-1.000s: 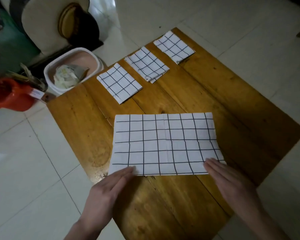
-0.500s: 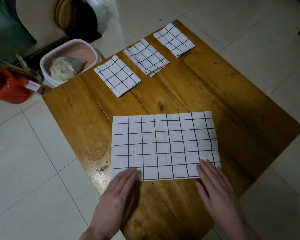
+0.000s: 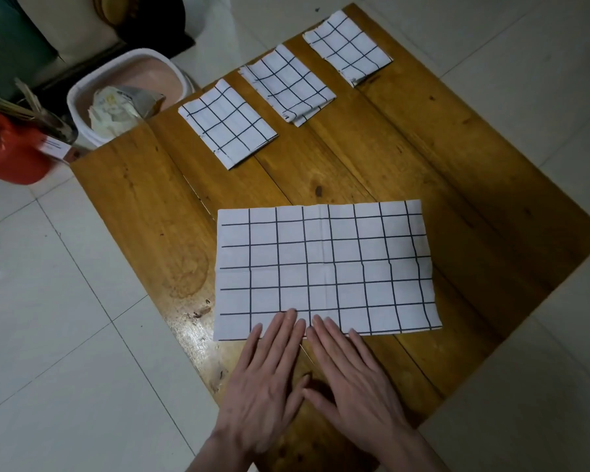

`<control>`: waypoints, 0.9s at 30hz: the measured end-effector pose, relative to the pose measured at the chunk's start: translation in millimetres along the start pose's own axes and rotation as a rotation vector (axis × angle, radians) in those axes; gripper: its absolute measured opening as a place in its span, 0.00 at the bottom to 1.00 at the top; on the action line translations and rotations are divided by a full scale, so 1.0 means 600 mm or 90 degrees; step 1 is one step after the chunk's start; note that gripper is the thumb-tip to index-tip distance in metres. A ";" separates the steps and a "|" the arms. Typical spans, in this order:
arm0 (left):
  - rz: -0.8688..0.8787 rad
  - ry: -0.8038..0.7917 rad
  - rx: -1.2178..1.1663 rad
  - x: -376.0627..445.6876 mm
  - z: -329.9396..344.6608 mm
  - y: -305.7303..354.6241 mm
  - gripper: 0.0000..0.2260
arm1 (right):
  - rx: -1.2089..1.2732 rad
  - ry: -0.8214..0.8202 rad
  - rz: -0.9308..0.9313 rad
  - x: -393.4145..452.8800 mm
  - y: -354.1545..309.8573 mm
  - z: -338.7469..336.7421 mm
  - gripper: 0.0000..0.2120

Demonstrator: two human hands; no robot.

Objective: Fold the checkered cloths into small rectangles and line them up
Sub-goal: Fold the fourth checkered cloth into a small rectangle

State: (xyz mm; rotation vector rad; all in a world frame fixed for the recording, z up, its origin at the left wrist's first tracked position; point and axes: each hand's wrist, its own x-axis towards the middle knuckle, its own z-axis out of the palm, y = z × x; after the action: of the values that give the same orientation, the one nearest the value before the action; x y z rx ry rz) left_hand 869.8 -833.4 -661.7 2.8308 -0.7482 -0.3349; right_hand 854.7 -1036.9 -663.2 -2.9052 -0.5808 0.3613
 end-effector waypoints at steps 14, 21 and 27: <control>-0.054 -0.018 0.009 -0.050 -0.015 -0.061 0.34 | 0.054 0.012 0.158 -0.052 0.083 -0.003 0.36; -0.068 0.008 0.004 -0.049 -0.013 -0.053 0.35 | 0.078 0.028 0.307 -0.097 0.150 -0.014 0.36; -0.070 -0.005 -0.008 -0.048 -0.014 -0.052 0.34 | 0.080 0.033 0.306 -0.095 0.149 -0.013 0.36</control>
State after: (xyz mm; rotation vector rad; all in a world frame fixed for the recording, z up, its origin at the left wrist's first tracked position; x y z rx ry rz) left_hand 862.2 -791.2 -656.3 2.8667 -0.5903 -0.3668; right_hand 837.4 -1141.7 -661.6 -2.8889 0.1546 0.3605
